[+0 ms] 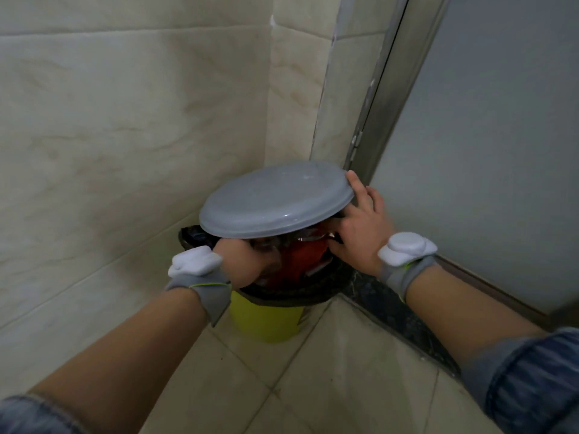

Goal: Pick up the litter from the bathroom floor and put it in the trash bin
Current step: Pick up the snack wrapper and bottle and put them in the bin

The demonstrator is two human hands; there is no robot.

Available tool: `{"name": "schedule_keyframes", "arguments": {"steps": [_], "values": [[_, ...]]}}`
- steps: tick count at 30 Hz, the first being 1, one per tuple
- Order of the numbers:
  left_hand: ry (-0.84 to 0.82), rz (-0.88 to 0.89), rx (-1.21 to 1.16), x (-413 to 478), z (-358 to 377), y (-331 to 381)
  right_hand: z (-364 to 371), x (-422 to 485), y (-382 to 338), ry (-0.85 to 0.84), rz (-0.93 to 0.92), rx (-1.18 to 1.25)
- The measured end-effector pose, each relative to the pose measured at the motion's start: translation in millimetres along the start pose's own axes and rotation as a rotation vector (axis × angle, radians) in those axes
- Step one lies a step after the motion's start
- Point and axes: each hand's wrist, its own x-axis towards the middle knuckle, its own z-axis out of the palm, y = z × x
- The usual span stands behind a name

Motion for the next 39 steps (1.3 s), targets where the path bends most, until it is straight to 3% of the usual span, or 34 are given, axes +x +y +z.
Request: {"name": "schedule_keyframes", "arguments": {"steps": [2,7,10,13,16,20,30,39], "values": [[0.070,0.057,0.050,2,3,1,-3,1,-8,0.029,0.016,0.036],[-0.253,0.065,0.243,-10,3,-3,-4,-14,-18,-0.051,0.071,0.146],[-0.155,0.063,0.399,-20,-9,-12,-7,-28,-16,-0.192,0.037,0.156],[-0.022,0.075,0.531,-36,-16,-21,-17,-59,-19,-0.297,0.115,0.204],[-0.063,0.056,0.552,-57,-10,-25,-20,-97,-26,-0.320,0.205,0.233],[0.035,0.194,0.556,-85,18,-24,-23,-134,-40,-0.333,0.269,0.290],[-0.205,0.482,0.644,-118,76,77,-43,-208,-5,-0.349,0.498,0.430],[-0.577,0.707,0.816,-145,154,215,-100,-321,81,-0.530,0.924,0.568]]}}
